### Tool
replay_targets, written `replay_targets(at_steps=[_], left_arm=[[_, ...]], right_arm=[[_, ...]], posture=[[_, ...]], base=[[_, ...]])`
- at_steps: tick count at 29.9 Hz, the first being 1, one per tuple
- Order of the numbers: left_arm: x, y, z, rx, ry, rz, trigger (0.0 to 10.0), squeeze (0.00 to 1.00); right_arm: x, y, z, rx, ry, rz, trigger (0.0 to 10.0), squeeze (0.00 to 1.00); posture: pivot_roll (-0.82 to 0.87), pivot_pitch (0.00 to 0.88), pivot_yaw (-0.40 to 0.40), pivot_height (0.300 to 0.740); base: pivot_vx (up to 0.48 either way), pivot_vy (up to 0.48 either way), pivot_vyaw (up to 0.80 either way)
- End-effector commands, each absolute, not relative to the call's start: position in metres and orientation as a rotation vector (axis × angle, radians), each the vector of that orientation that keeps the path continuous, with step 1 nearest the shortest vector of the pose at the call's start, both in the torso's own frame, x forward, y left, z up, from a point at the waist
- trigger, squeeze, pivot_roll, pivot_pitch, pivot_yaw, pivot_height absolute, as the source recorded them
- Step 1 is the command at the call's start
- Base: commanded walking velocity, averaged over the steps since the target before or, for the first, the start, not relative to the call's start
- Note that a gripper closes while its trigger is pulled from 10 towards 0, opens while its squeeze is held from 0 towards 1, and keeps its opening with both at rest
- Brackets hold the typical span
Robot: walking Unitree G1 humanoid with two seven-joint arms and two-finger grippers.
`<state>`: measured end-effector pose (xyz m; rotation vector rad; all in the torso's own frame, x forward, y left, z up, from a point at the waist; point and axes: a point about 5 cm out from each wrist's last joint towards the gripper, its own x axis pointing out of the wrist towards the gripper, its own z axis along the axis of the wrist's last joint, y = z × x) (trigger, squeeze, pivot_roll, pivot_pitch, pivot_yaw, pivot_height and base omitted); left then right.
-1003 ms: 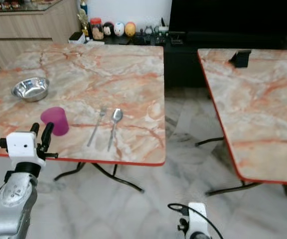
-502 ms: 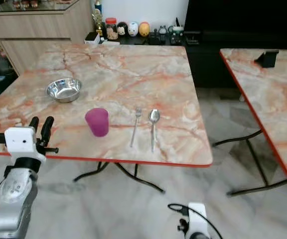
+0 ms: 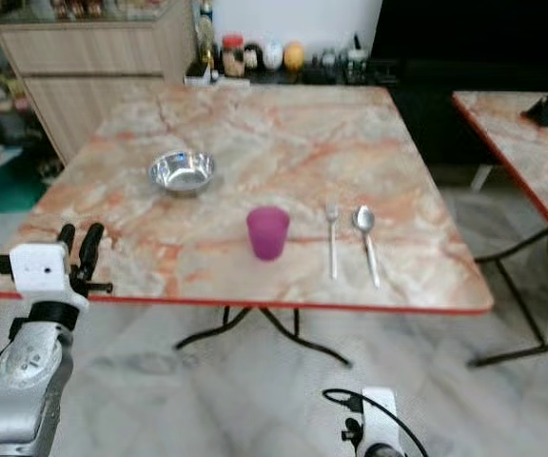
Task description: Setting the table
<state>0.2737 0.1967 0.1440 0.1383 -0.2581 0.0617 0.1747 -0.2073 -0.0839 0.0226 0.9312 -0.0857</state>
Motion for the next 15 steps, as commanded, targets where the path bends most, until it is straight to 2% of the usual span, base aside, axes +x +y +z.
replay_targets(at_steps=[1,8,15], left_arm=[[0.2735,0.2012,0.147,0.152,-0.261,0.073,10.0,0.0],[0.2739,0.2005,0.147,0.153,-0.262,0.068,10.0,0.0],[0.274,0.1938,0.1427,0.132,-0.243,0.017,10.0,0.0]], right_arm=[[0.1803,-0.2056,-0.0816,0.031,0.916,-0.087,10.0,0.0],[0.1801,-0.2056,-0.0817,0.031,0.916,-0.087,10.0,0.0],[0.1801,-0.2055,-0.0817,0.03,0.915,-0.085,10.0,0.0]], posture=[[0.03,0.0,-0.022,0.718],[0.03,0.0,-0.022,0.718],[0.04,0.0,-0.024,0.718]], base=[[0.0,0.48,0.0],[0.0,0.427,0.0],[0.0,0.0,0.0]])
